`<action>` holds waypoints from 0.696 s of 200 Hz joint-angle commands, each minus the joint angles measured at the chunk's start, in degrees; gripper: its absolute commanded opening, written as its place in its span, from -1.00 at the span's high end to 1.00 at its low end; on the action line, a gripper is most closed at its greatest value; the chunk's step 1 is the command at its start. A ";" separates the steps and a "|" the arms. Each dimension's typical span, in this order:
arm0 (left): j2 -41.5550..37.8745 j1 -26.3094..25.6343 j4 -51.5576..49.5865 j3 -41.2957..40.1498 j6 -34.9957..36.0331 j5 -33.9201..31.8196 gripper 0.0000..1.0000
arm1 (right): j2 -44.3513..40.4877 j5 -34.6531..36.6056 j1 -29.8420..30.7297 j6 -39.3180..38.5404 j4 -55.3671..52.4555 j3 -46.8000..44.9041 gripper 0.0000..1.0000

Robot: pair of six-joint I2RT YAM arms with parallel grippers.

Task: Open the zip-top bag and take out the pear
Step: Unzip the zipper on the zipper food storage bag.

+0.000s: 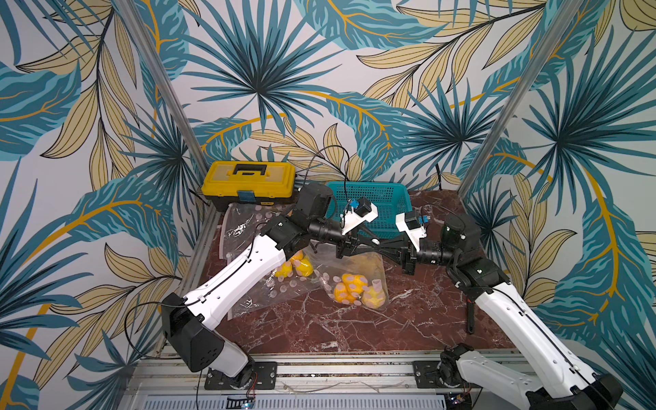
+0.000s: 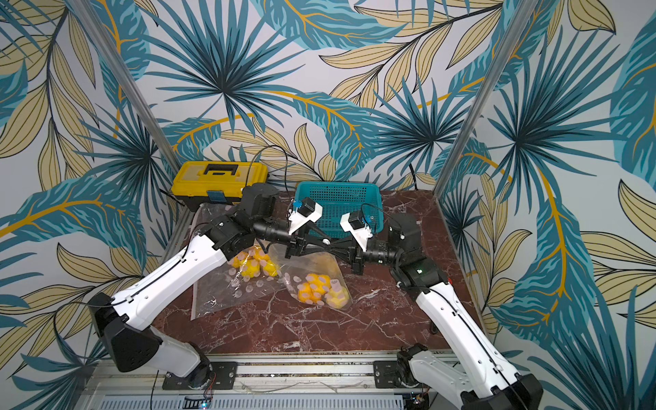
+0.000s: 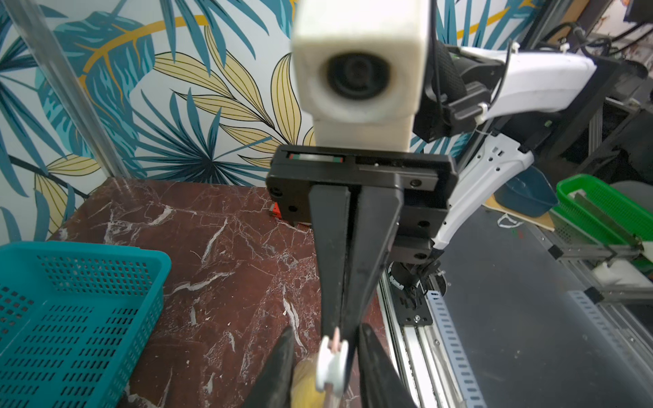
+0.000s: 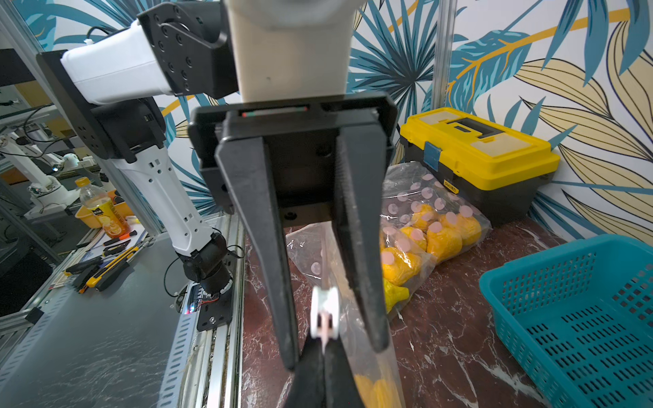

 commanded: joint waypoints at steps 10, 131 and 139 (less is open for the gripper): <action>-0.50 0.95 0.06 -0.90 0.57 0.73 0.51 | -1.13 -2.41 0.50 -0.79 0.97 0.82 1.00; -3.00 0.95 0.72 -0.91 0.74 1.29 0.26 | -0.48 -1.70 0.53 -1.13 -0.06 0.54 1.00; -2.83 0.95 0.72 -0.82 0.74 1.49 0.28 | -0.42 -1.80 0.53 -1.07 -0.09 0.56 1.00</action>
